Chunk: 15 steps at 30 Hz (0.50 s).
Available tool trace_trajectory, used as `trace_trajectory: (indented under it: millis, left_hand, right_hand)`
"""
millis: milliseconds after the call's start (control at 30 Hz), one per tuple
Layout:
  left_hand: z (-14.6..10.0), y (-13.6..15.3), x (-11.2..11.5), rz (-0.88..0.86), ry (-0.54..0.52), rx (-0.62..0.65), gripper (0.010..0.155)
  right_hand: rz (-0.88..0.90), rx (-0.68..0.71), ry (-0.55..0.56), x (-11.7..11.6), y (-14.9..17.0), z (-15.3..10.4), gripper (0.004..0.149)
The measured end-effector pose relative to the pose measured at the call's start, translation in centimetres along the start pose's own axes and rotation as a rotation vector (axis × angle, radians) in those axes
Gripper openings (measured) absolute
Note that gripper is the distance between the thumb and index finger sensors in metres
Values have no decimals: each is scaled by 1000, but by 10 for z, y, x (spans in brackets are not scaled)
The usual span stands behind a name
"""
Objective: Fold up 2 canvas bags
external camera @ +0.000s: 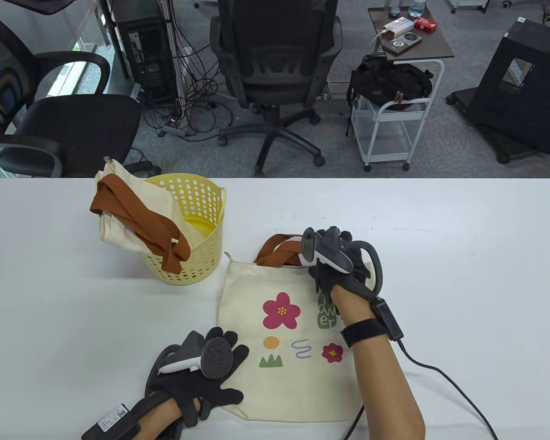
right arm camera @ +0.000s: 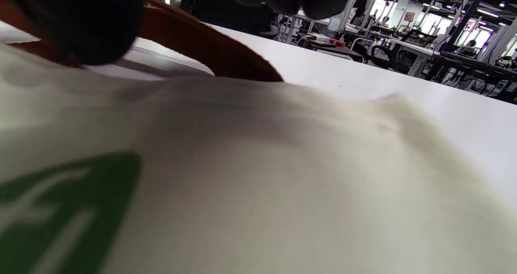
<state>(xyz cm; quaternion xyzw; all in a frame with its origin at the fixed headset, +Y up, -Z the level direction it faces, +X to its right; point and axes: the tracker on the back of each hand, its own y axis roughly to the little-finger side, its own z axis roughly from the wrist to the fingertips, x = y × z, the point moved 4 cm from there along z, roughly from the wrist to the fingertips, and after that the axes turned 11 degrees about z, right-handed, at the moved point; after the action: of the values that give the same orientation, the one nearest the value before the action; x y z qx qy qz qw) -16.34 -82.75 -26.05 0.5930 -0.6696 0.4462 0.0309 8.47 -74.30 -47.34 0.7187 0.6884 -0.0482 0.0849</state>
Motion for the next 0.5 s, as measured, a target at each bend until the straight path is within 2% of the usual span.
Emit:
trace_trajectory:
  millis: [100,267,400,500]
  left_hand:
    - [2,1,2,-25,11,12,92]
    - [2,2,2,-28,9,13,92]
    - [3,4,3,-53,13,32,92]
    - [3,4,3,-51,11,30,92]
  right_hand:
    - [-12,-20,33,-2,-6,24,77]
    - [14,62,-16,-11,-21,59,71]
    - [64,146,-65,-16,-39,73,58]
    - [94,120,12,-9,-44,78,41]
